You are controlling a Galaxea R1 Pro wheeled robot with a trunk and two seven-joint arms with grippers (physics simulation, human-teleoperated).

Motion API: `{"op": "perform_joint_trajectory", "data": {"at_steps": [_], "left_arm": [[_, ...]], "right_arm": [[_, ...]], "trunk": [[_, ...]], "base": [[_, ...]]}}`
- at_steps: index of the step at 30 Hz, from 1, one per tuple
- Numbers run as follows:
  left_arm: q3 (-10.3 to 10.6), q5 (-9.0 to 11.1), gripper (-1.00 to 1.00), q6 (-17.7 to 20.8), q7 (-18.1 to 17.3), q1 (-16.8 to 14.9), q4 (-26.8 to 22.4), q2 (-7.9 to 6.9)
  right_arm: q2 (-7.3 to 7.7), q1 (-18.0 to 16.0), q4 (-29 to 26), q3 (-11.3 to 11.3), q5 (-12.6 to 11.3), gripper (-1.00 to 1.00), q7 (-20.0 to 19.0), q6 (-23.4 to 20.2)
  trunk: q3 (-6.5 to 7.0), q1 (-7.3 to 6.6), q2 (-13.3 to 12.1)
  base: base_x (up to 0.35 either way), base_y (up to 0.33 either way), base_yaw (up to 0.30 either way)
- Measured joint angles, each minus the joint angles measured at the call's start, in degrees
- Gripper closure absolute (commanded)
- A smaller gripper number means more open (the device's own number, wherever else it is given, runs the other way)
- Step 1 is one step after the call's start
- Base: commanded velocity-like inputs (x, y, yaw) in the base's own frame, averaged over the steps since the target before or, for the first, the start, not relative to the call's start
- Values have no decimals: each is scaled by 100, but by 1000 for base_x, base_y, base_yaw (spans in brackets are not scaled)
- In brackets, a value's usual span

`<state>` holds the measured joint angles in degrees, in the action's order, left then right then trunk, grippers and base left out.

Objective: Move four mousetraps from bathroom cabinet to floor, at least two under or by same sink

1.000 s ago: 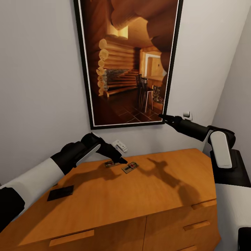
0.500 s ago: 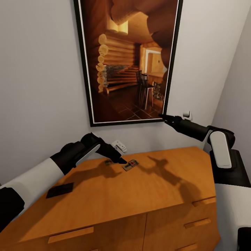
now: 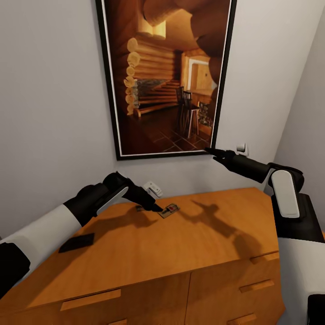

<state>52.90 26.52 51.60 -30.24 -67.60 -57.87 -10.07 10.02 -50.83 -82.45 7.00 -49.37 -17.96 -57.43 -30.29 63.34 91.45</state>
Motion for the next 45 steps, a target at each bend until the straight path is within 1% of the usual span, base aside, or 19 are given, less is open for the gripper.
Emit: {"op": "perform_joint_trajectory", "data": {"at_steps": [15, 33, 34, 37, 38, 41, 45], "left_arm": [[0, 7, -100, 1, 2, 0, -21, 49], [0, 10, -100, -14, 1, 0, -73, 186], [-23, 33, -100, 19, -1, -21, -98, 219], [-12, 38, -100, 119, 3, -39, -101, 316], [-12, 38, -100, 146, 4, -39, -101, 339], [-8, 39, -100, 154, 5, -55, -94, 336], [-137, 39, -100, 285, 21, -57, -22, 465]], "right_arm": [[8, 0, 0, 2, -2, -100, 0, -7], [13, 3, 6, 3, 34, -100, 9, -3], [40, 35, 39, -29, 73, -100, 25, -4], [40, 132, 136, -41, 189, -100, 26, -5], [40, 164, 168, -41, 190, -100, 26, -5], [41, 261, 200, -41, 189, -100, 26, -7], [78, 390, 249, -127, 278, -100, 22, 8]], "trunk": [[-269, 330, 602], [-270, 330, 603], [-270, 330, 603], [-270, 330, 603], [-270, 330, 603], [-270, 330, 603], [-270, 330, 603]], "base": [[0, 0, 0], [0, 0, 0], [0, 0, 0], [0, 0, 0], [0, 0, 0], [0, 0, 0], [0, 0, 0]]}}
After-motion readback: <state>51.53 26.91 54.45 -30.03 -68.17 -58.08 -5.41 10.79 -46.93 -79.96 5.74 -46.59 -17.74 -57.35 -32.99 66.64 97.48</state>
